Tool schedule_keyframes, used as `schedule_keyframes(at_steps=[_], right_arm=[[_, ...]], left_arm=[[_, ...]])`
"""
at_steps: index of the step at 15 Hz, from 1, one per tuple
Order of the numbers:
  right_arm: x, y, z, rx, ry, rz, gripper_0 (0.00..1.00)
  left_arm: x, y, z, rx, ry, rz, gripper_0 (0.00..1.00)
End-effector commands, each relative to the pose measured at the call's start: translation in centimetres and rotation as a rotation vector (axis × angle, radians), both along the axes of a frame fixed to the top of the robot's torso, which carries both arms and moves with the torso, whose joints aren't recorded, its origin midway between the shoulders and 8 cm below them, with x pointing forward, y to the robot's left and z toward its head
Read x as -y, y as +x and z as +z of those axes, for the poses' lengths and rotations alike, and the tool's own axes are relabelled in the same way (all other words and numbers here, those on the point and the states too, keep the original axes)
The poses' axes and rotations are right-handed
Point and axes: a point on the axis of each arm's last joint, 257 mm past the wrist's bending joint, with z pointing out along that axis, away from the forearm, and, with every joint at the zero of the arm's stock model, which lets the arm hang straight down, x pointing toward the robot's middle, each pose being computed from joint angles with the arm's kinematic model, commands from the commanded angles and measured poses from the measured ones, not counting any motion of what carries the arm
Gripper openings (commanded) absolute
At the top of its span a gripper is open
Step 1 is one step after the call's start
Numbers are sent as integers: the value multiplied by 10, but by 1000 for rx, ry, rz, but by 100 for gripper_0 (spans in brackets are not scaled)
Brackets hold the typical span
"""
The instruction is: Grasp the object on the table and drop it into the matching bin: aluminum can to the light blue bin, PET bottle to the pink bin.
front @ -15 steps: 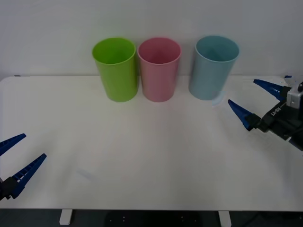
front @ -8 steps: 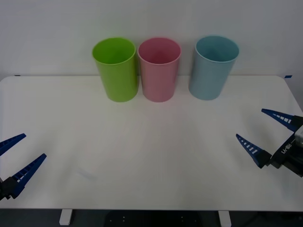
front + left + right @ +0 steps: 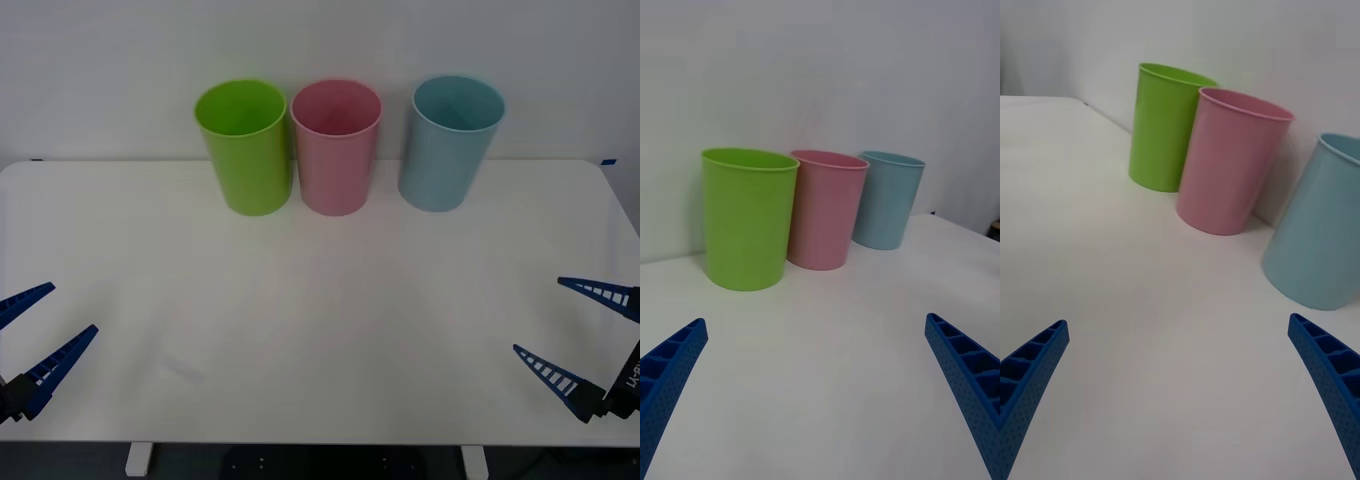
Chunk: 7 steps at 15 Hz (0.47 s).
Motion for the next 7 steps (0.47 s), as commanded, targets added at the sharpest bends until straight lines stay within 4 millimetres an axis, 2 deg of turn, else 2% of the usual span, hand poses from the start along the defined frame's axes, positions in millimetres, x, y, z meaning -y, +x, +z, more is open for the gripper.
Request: schedule_keyframes(at_steps=[1,7], right_arm=[[-3,-10,-5,-12,-11,31,100],[-3,-15,-10,-30,-13,33,100]], left_arm=[[0,0,0,0,0,0,100],[0,0,0,0,0,0,100]])
